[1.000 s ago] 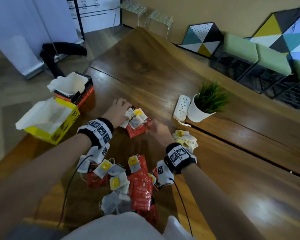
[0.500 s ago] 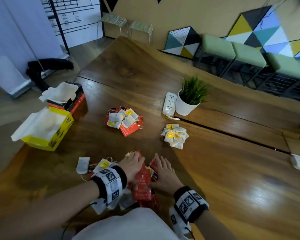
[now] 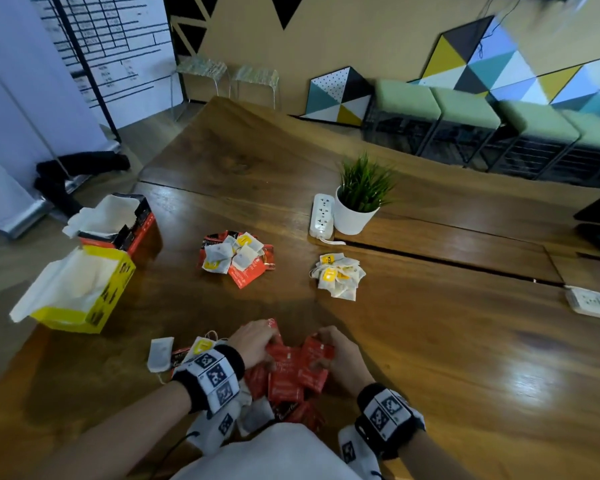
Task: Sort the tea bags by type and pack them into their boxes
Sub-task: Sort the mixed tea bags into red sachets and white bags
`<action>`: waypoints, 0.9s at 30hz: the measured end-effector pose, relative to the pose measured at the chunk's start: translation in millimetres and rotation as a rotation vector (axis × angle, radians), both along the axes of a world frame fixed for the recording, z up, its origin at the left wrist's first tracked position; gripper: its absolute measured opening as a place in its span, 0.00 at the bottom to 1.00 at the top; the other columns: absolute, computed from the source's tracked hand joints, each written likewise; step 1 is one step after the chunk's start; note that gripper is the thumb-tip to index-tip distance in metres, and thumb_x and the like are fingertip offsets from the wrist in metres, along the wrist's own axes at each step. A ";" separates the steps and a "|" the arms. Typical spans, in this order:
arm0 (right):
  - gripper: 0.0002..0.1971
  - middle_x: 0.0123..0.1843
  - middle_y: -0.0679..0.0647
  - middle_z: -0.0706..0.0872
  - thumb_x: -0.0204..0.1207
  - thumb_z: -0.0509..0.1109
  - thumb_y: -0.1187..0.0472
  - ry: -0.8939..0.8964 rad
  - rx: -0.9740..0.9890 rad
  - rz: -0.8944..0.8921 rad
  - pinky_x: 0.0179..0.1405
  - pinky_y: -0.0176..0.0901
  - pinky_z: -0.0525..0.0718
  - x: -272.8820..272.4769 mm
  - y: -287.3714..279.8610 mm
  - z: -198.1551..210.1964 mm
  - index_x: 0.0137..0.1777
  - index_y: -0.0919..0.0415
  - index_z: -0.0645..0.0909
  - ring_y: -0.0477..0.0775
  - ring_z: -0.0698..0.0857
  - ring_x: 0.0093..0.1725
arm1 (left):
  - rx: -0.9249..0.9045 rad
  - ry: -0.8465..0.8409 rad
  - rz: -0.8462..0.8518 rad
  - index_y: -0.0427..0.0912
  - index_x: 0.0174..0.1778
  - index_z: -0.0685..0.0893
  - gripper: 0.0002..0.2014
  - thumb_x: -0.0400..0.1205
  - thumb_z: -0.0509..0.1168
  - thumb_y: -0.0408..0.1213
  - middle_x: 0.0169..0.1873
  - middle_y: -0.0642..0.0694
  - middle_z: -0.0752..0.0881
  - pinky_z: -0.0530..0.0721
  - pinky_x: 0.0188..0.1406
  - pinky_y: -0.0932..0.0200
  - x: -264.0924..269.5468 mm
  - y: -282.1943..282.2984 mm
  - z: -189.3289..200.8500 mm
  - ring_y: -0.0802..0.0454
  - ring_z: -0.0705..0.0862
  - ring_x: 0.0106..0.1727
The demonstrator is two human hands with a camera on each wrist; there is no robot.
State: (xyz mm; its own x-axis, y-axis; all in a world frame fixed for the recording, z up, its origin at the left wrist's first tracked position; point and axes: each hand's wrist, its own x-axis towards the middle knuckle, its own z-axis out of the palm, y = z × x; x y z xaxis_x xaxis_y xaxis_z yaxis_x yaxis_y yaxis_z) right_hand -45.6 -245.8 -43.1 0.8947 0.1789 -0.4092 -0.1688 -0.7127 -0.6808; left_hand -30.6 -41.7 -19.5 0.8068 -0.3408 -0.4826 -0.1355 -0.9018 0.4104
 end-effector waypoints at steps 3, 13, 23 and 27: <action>0.13 0.52 0.49 0.85 0.70 0.75 0.64 -0.011 0.082 -0.070 0.48 0.36 0.83 -2.2 -15.0 15.1 0.52 0.53 0.78 0.47 0.83 0.51 | -0.107 0.041 0.068 0.46 0.56 0.82 0.15 0.75 0.71 0.44 0.55 0.47 0.82 0.75 0.53 0.62 1.9 8.2 15.3 0.50 0.79 0.59; 0.07 0.44 0.50 0.87 0.74 0.73 0.64 -0.030 0.255 -0.228 0.33 0.30 0.84 -11.5 -53.3 46.2 0.47 0.53 0.80 0.44 0.87 0.43 | -0.489 0.149 0.444 0.46 0.46 0.79 0.10 0.75 0.72 0.42 0.42 0.54 0.83 0.80 0.34 0.68 6.8 35.1 28.3 0.61 0.83 0.43; 0.12 0.49 0.54 0.88 0.75 0.72 0.59 0.090 0.210 -0.196 0.33 0.31 0.82 -16.3 -50.1 30.7 0.56 0.59 0.79 0.47 0.88 0.45 | -0.197 0.136 0.181 0.44 0.61 0.80 0.17 0.80 0.66 0.48 0.57 0.46 0.84 0.81 0.47 0.62 -14.3 24.5 13.7 0.49 0.83 0.58; 0.16 0.51 0.52 0.86 0.75 0.71 0.59 0.154 0.124 -0.130 0.33 0.29 0.82 -15.9 -52.1 21.6 0.61 0.61 0.76 0.44 0.87 0.45 | -0.187 0.079 0.179 0.46 0.55 0.84 0.13 0.79 0.66 0.48 0.53 0.49 0.86 0.81 0.57 0.54 -11.3 24.2 9.6 0.53 0.83 0.56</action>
State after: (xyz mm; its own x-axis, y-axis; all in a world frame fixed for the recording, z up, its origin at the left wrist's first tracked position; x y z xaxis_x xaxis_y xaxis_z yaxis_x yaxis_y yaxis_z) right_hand -61.5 -298.0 -21.5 0.8423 0.1233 -0.5247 -0.3624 -0.5910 -0.7207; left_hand -42.0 -17.5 -9.8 0.8245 -0.2852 -0.4887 0.0586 -0.8159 0.5752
